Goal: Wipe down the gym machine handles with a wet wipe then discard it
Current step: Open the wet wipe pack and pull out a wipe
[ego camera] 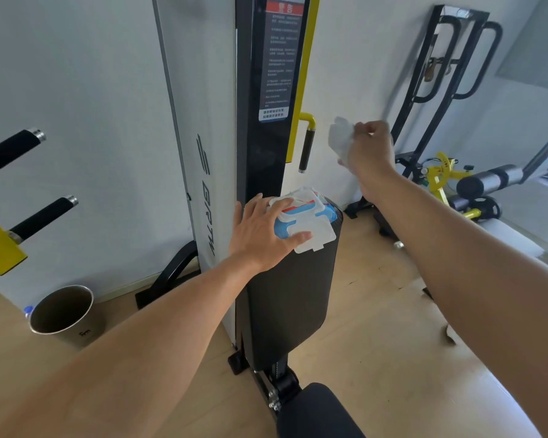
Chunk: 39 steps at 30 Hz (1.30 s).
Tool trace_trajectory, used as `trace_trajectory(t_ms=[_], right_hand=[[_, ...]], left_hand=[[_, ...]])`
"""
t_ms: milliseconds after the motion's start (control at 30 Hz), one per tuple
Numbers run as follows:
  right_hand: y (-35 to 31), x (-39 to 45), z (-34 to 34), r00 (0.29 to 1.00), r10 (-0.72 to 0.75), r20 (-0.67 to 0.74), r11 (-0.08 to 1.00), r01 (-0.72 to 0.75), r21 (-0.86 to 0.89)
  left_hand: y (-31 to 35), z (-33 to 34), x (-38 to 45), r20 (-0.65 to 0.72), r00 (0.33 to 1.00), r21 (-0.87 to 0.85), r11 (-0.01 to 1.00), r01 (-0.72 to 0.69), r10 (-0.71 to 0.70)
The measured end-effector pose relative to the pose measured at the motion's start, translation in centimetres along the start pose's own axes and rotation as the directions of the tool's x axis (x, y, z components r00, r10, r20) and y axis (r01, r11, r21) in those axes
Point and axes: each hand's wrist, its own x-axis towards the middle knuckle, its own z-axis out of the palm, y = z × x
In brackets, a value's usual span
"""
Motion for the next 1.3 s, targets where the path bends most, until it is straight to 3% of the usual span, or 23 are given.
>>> trace_trajectory(t_ms=[67, 100, 200, 300, 367, 433, 500, 567, 667, 800, 933, 1067, 1200, 1300], right_hand=[[1.2, -0.1, -0.6, 0.992, -0.005, 0.126, 0.985, 0.026, -0.17], [2.0, -0.5, -0.8, 0.964, -0.048, 0.262, 0.954, 0.122, -0.273], [3.8, -2.2, -0.7, 0.752, -0.117, 0.649, 0.798, 0.461, -0.389], [4.4, -3.3, 0.1, 0.591, -0.055, 0.805, 0.593, 0.668, -0.45], [4.1, -3.3, 0.1, 0.553, 0.01, 0.833, 0.56, 0.687, -0.463], [3.9, -2.6, -0.7, 0.616, -0.006, 0.788, 0.648, 0.602, -0.466], [4.4, -1.3, -2.1, 0.748, -0.069, 0.66, 0.755, 0.471, -0.456], [5.2, -0.6, -3.9, 0.802, -0.052, 0.595, 0.777, 0.407, -0.481], [6.4, -1.0, -5.1, 0.795, -0.006, 0.606, 0.745, 0.407, -0.528], [4.3, -2.2, -3.8, 0.825, -0.099, 0.556, 0.927, 0.279, -0.249], [2.5, -3.2, -1.9, 0.723, -0.122, 0.68, 0.927, 0.327, -0.182], [3.3, -4.0, -0.2, 0.792, -0.112, 0.6, 0.941, 0.278, -0.192], [4.0, -4.1, 0.3, 0.835, -0.086, 0.544, 0.945, 0.241, -0.222], [4.2, -4.4, 0.2, 0.857, -0.043, 0.513, 0.968, 0.163, -0.191]], left_hand=[[0.2, -0.2, -0.1, 0.006, 1.0, -0.029, 1.0, 0.011, -0.011], [0.3, -0.3, -0.1, 0.011, 1.0, -0.05, 0.998, 0.028, -0.027], [0.5, -0.6, -0.3, 0.009, 0.999, -0.068, 0.997, 0.044, -0.043], [0.3, -0.5, -0.3, 0.007, 1.0, -0.019, 1.0, -0.008, 0.008], [0.2, -0.5, -0.3, 0.008, 1.0, 0.006, 1.0, -0.021, 0.021], [0.1, -0.4, -0.3, 0.017, 1.0, 0.013, 1.0, -0.025, 0.025], [0.0, -0.5, -0.3, 0.036, 0.999, 0.009, 0.999, -0.034, 0.033], [-0.2, -0.5, -0.2, 0.059, 0.997, 0.0, 0.999, -0.044, 0.044], [-0.2, -0.5, -0.3, 0.066, 0.997, 0.001, 0.999, -0.046, 0.046], [-0.2, -0.5, -0.2, 0.059, 0.997, 0.012, 0.999, -0.051, 0.05], [0.0, -1.0, -0.3, 0.047, 0.998, -0.063, 0.997, -0.037, 0.04], [0.2, -1.6, -0.3, 0.036, 0.999, -0.222, 0.975, 0.005, 0.003], [0.6, -2.0, 0.0, 0.013, 0.99, -0.421, 0.897, 0.133, -0.14], [0.6, -2.2, 0.7, -0.053, 0.976, -0.525, 0.838, 0.152, -0.211]])
